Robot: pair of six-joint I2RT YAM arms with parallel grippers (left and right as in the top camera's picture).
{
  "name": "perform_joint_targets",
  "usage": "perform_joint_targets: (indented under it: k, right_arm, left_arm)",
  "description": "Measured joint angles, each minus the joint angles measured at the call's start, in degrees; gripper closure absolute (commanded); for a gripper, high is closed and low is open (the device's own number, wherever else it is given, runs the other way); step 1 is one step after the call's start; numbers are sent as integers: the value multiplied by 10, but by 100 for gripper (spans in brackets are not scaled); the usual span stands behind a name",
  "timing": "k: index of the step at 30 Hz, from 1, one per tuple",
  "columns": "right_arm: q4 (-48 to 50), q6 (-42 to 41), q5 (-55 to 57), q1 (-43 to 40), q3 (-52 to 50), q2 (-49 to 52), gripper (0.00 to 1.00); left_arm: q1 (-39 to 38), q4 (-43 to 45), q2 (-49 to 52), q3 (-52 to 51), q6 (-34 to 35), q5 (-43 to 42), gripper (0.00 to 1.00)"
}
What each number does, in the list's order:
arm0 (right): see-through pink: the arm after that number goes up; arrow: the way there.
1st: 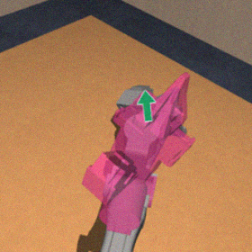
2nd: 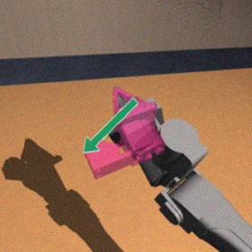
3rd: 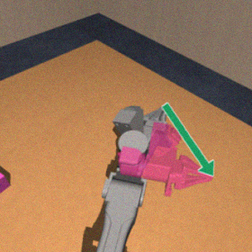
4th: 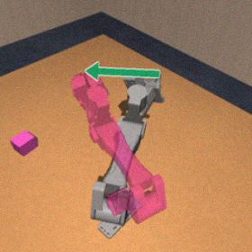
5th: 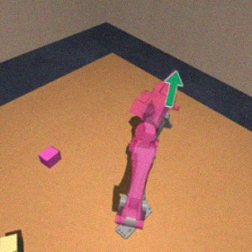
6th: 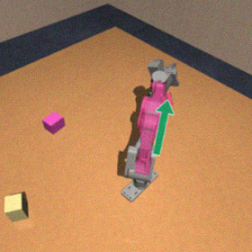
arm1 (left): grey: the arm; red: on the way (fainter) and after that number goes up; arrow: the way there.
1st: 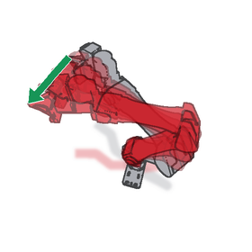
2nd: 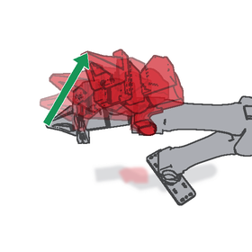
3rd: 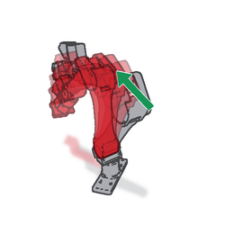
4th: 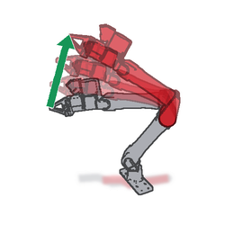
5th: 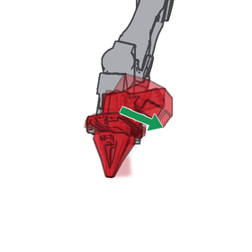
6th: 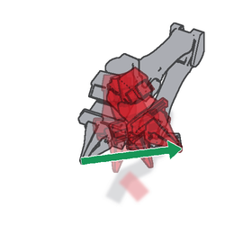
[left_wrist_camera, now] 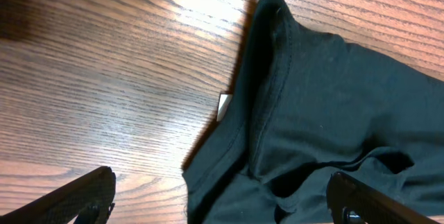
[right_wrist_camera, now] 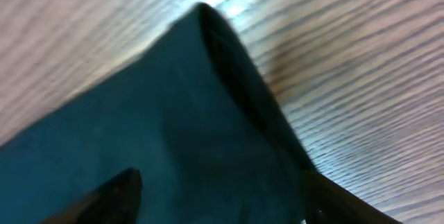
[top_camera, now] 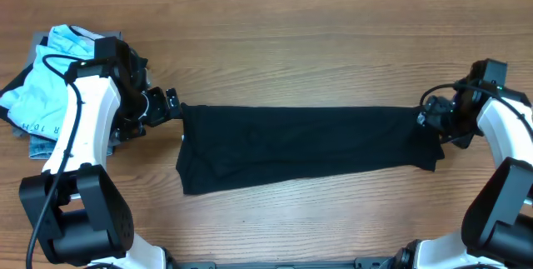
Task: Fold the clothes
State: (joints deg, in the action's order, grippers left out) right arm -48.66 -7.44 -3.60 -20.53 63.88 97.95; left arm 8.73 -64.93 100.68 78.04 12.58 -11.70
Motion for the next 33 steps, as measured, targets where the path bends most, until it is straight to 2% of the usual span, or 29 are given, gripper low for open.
perform_joint_targets:
  k: [6, 14, 17, 19, 22, 25, 29, 31, 33]
  right_arm:
    - [55, 0, 24, -1, -37, 0, 21]
    - [98, 0, -4, -4, -88, 0, 22]
    - [125, 4, -15, -4, -110, -2, 28]
    - [139, 15, -33, -8, -116, -5, 36]
    - [150, 39, -85, -12, -121, -6, 53]
    - [151, 61, -122, -11, -127, -5, 78]
    - [152, 70, -147, -11, -127, -5, 83]
    - [151, 72, -154, -11, -126, -4, 93]
    - [150, 77, -157, -11, -123, -3, 96]
  left_arm:
    - [0, -13, 0, 0, 10, 0, 0]
    - [0, -13, 0, 0, 19, 0, 0]
    - [0, -13, 0, 0, 21, 0, 0]
    - [0, -13, 0, 0, 21, 0, 0]
    - [0, -13, 0, 0, 21, 0, 0]
    - [0, -13, 0, 0, 21, 0, 0]
    - [0, -13, 0, 0, 21, 0, 0]
    - [0, -13, 0, 0, 21, 0, 0]
    - [0, -12, 0, 0, 21, 0, 0]
